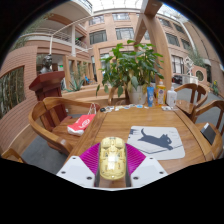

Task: Arrange mouse

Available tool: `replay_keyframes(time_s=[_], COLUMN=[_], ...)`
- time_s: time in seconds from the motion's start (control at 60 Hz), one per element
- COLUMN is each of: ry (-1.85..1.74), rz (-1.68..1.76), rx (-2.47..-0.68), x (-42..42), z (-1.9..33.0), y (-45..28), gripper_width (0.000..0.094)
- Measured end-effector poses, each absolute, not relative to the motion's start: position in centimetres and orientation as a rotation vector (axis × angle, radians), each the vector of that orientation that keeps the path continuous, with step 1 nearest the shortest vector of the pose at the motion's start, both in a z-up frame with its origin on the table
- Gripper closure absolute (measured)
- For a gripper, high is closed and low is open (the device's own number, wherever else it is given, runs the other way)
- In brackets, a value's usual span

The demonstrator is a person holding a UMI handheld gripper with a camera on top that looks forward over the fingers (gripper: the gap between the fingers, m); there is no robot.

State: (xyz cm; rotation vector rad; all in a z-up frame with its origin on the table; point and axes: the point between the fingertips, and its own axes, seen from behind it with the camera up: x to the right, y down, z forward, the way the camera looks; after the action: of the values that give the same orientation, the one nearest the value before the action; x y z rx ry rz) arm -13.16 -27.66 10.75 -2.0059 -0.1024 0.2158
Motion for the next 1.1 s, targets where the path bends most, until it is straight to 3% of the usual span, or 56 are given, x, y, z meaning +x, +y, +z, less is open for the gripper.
replay_keyframes(time_s=[0.133,0.25,0.367,0.583,0.717,0.883,0.95,1.033,1.1], ry=[-0.11,-0.082,-0.024,0.035,0.05,0.051,0.039,0.025,0.021], rz=[0.251,0.196,0.1,0.013,0.043,0.037,0.014,0.003,-0.019], rx=[-1.813,-1.739,-1.793,-2.06,-2.169,-2.212,-2.198,-2.185,-2.17], x=[-12.1,-8.0,-2.7,2.8,4.2,3.8,3.9,4.1,3.7], z=[21.2,25.6,22.8,7.6,1.9,-0.1,0.5,2.1,3.9], y=[-24.6,-20.5,-15.5,-11.1,-11.5,-11.9,-12.1,-13.2,-14.3], gripper_width=[0.0586,0.0587,0.0586,0.0558,0.0517,0.0433,0.0314,0.0065,0.0088])
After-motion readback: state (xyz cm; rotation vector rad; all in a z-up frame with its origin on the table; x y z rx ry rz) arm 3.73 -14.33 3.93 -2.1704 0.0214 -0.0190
